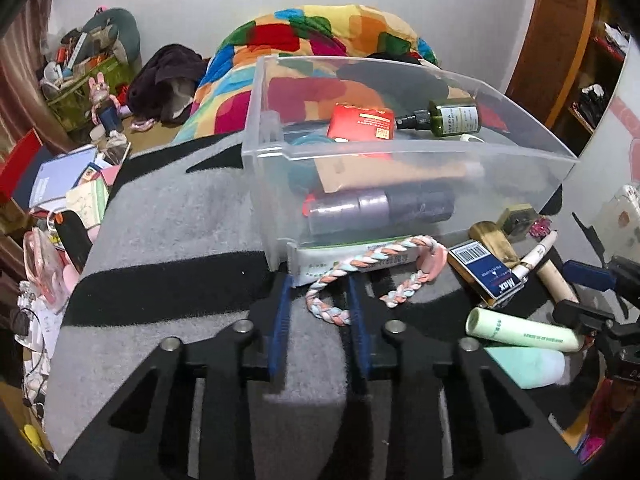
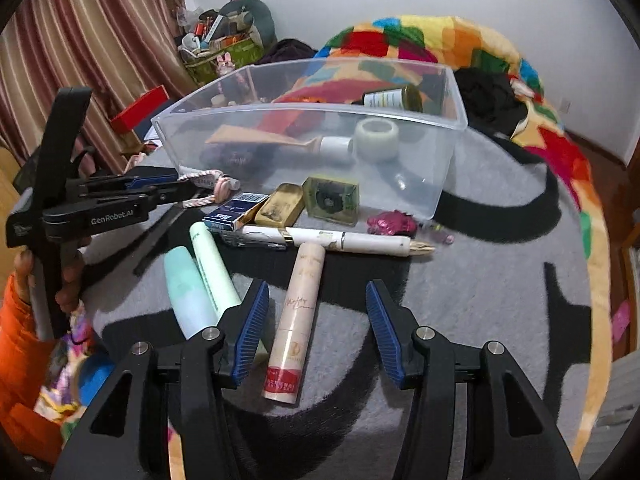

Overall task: Organize objects
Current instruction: 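Grasp the white cosmetic bottle with the right tool while the left tool grasps the rope toy, then lower the rope toy and white bottle into the box and open both tools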

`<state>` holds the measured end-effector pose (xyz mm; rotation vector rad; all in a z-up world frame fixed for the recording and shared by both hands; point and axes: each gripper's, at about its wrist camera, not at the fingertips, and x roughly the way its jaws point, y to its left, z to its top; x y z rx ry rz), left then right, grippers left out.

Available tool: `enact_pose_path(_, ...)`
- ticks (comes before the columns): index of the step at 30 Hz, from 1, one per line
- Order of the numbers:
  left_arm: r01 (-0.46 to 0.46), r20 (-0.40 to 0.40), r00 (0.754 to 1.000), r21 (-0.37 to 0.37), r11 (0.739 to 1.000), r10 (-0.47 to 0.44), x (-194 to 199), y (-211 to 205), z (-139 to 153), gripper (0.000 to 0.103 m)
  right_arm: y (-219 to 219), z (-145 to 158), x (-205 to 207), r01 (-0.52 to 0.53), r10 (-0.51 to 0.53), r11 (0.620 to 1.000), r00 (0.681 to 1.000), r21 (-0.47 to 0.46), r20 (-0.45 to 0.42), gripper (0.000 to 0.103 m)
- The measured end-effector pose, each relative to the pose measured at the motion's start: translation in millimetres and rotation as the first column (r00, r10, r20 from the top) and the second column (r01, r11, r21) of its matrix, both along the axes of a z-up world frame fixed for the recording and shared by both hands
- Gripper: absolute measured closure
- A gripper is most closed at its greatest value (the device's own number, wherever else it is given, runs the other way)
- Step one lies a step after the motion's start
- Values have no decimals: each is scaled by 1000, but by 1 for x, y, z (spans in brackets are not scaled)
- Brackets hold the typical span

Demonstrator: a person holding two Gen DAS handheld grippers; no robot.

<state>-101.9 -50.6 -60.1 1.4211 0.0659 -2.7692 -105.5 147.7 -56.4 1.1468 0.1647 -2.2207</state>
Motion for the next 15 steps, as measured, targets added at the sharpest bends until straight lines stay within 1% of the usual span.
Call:
enact_pose_path(1,3,-6,1000,-8,1000,-4,2,1,0,87,0,0,2,4,-4,1000,1000,12,-12,69)
enact_pose_path(2,15,-14,1000,-22,1000,-15,3,4,0,91,0,0,2,7,-7,1000,1000,21,-22,73)
enact_pose_path(3,22,-22,999,-38,999,-23,6,5,0,94,1,0,3,8,-8,1000,1000,19,-24,84)
enact_pose_path(4,33,-35,999,-57,998,-35,10,9,0,95,3,0,3,7,-7,1000,1000,13,-20,89)
enact_pose_path(7,44,-60,997,-97,994,-50,20,14,1,97,9,0,5,13,-12,1000,1000,5,-28,89)
enact_pose_path(12,35,-119,992,-84,996,-45,38,14,15,98,13,9,11,24,-25,1000,998,-17,-56,89)
enact_pose_path(15,26,-163,986,-74,997,-38,45,12,29,98,16,25,11,30,-34,998,996,-56,-83,89)
